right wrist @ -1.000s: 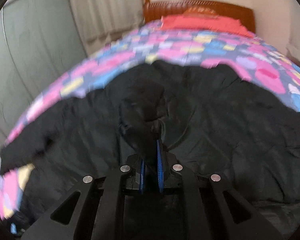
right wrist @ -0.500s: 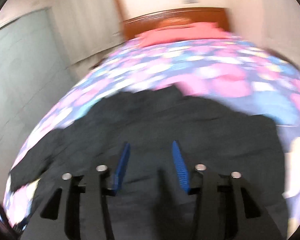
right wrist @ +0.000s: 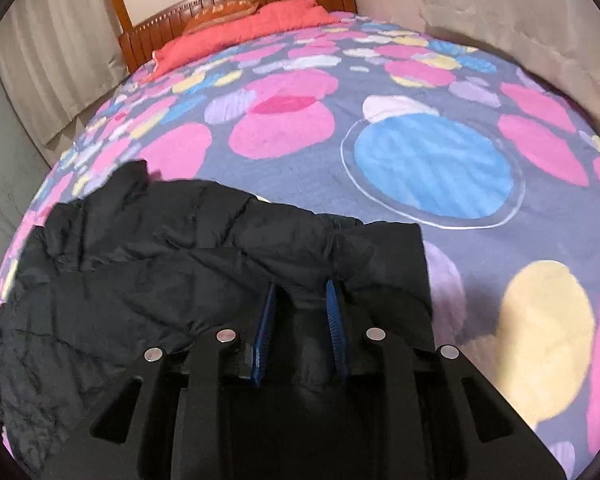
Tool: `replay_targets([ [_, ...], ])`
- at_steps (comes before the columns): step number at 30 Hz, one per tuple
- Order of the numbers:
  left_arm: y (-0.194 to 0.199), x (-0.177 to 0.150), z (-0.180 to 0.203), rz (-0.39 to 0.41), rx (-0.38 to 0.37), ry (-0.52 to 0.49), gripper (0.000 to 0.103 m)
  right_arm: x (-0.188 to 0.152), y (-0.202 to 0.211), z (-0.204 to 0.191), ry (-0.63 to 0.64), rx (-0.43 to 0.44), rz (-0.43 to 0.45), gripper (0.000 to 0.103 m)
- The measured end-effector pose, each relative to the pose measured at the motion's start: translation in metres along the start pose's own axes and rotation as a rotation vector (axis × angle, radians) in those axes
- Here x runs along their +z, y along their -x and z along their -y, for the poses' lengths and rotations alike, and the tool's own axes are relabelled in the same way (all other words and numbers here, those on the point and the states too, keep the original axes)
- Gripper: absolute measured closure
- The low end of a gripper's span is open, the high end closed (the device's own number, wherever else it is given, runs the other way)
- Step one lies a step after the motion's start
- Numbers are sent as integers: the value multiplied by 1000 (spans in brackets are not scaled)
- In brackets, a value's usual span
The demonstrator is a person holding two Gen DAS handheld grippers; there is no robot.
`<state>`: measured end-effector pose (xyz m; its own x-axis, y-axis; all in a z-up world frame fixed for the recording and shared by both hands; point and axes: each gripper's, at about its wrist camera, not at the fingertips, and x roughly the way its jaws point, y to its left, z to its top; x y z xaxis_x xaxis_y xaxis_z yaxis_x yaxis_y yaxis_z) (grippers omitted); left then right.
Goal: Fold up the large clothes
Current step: 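Fold the grasped side panel over the jacket back with the right tool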
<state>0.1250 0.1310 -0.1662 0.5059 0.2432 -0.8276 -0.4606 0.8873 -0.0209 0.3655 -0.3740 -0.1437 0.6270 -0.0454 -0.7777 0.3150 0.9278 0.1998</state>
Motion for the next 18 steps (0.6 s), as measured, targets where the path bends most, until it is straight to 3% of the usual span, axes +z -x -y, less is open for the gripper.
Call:
replay_targets([
  [5, 0, 1, 0, 0, 4, -4, 2, -26, 33, -9, 30, -31, 50, 75],
  [7, 0, 1, 0, 0, 4, -4, 2, -39, 24, -9, 60, -86, 25, 74],
  [9, 0, 1, 0, 0, 4, -4, 2, -48, 11, -4, 66, -88, 26, 74],
  [12, 0, 1, -1, 1, 2, -3, 2, -41, 17, -11, 69, -128, 22, 74],
  [16, -1, 1, 0, 1, 4, -4, 2, -41, 42, -51, 100, -52, 51, 72],
  [18, -1, 1, 0, 0, 2, -3, 2, -47, 43, -82, 159, -4, 53, 65],
])
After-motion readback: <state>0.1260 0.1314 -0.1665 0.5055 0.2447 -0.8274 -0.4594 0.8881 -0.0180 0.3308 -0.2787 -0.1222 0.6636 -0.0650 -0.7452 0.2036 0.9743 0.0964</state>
